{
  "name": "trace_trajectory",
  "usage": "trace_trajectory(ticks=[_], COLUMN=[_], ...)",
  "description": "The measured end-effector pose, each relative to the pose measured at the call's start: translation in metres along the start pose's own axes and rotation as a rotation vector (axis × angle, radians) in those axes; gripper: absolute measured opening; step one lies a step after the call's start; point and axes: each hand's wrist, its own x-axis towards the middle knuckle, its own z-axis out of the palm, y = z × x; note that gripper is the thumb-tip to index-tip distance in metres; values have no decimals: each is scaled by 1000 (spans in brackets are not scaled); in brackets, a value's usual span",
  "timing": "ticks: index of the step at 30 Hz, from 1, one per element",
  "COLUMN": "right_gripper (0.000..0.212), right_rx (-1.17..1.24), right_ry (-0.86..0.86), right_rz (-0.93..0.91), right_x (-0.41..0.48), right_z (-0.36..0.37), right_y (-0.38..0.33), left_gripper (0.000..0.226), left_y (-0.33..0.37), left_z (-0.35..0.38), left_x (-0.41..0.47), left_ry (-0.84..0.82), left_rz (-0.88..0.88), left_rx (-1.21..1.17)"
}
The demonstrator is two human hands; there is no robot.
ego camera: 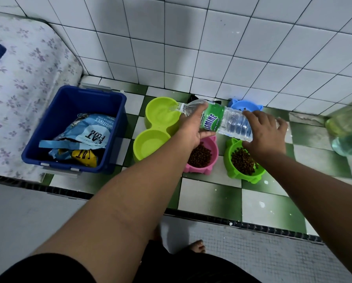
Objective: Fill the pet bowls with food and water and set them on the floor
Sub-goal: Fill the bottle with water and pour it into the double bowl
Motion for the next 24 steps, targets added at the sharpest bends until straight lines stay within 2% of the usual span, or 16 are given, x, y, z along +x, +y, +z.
trace_trajectory(ticks=[3,15,20,24], right_gripper=[98,95,92,89], right_rx=[2,91,139,197], right_ry=[-1,17,80,119], right_rz=[7,53,65,70], right_x=[-2,-5,-5,-12], right_z=[0,2,3,3], right_y=[0,-3,-13,-18], left_gripper=[75,74,68,74], left_y=[0,11,21,21], left_z=[1,3,5,5], left_x=[-1,-28,-49,-67], left_ry=[-10,-14,9,21], left_rz=[19,120,238,312], left_rx=[-3,29,50,66])
